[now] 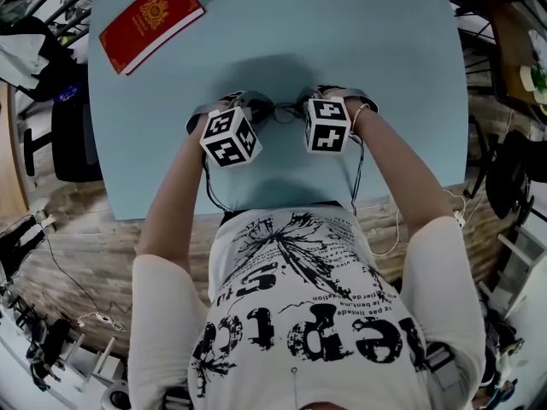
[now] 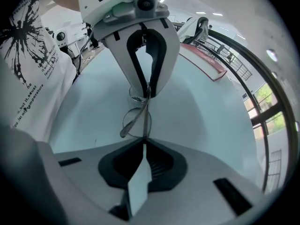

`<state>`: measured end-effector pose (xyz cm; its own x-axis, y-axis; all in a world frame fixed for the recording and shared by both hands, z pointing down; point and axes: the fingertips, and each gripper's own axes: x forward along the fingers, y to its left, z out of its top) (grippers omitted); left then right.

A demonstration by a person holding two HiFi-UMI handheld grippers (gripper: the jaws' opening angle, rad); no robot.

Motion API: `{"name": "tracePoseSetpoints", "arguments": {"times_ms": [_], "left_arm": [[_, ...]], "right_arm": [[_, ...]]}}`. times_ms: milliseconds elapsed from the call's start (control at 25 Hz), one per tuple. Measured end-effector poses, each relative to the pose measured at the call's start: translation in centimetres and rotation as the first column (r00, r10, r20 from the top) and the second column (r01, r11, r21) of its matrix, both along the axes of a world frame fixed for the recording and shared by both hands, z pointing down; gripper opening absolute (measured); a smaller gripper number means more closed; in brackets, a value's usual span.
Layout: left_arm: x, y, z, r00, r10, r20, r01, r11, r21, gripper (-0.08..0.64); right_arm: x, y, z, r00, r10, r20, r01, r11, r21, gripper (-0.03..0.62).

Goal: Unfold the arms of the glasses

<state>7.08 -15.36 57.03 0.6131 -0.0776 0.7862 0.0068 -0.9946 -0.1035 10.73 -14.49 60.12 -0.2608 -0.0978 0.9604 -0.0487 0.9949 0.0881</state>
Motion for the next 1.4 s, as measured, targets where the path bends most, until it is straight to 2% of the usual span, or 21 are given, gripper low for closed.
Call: {"name": "tracePoseSetpoints", "arguments": {"times_ms": [120,320,560,920,1080,1280,1400], "left_arm": [[-0.3,-0.3,-1.1,0.999,-0.025,-0.037,0.025,1.0,-0.002,0.03],[-1.1,0.2,-2.0,0.999,-0.029,-0.044,0.029,1.0,0.011,0.025],[-2.5,0.7,-3.0,0.995,-0.07,-0.065,0.07,0.997,0.012,0.025],[-4.1,1.6,-3.5,0.985,-0.145,-0.09,0.14,0.989,-0.055,0.026],[-4.9,1.4,-3.5,0.97,-0.199,-0.137,0.191,0.979,-0.069,0.027],[-5.2,1.5,-3.4,0.963,-0.217,-0.158,0.212,0.976,-0.048,0.028],[-4.8,1.7,-3.5,0.967,-0.204,-0.151,0.201,0.979,-0.031,0.026]], "right_arm": [[0.4,0.1,0.0,1.0,0.004,-0.005,-0.004,1.0,0.0,0.032],[0.7,0.1,-0.3,1.0,-0.008,-0.012,0.008,1.0,0.026,0.032],[1.1,0.5,-0.4,1.0,-0.007,-0.024,0.008,1.0,0.029,0.032],[1.8,0.4,-0.4,0.997,-0.028,-0.075,0.033,0.996,0.078,0.034],[2.6,0.6,-0.3,0.996,-0.011,-0.09,0.018,0.997,0.081,0.034],[2.9,0.5,-0.4,0.996,0.015,-0.088,-0.007,0.996,0.093,0.035],[2.9,0.7,-0.8,0.994,0.02,-0.106,-0.01,0.995,0.098,0.053]]}}
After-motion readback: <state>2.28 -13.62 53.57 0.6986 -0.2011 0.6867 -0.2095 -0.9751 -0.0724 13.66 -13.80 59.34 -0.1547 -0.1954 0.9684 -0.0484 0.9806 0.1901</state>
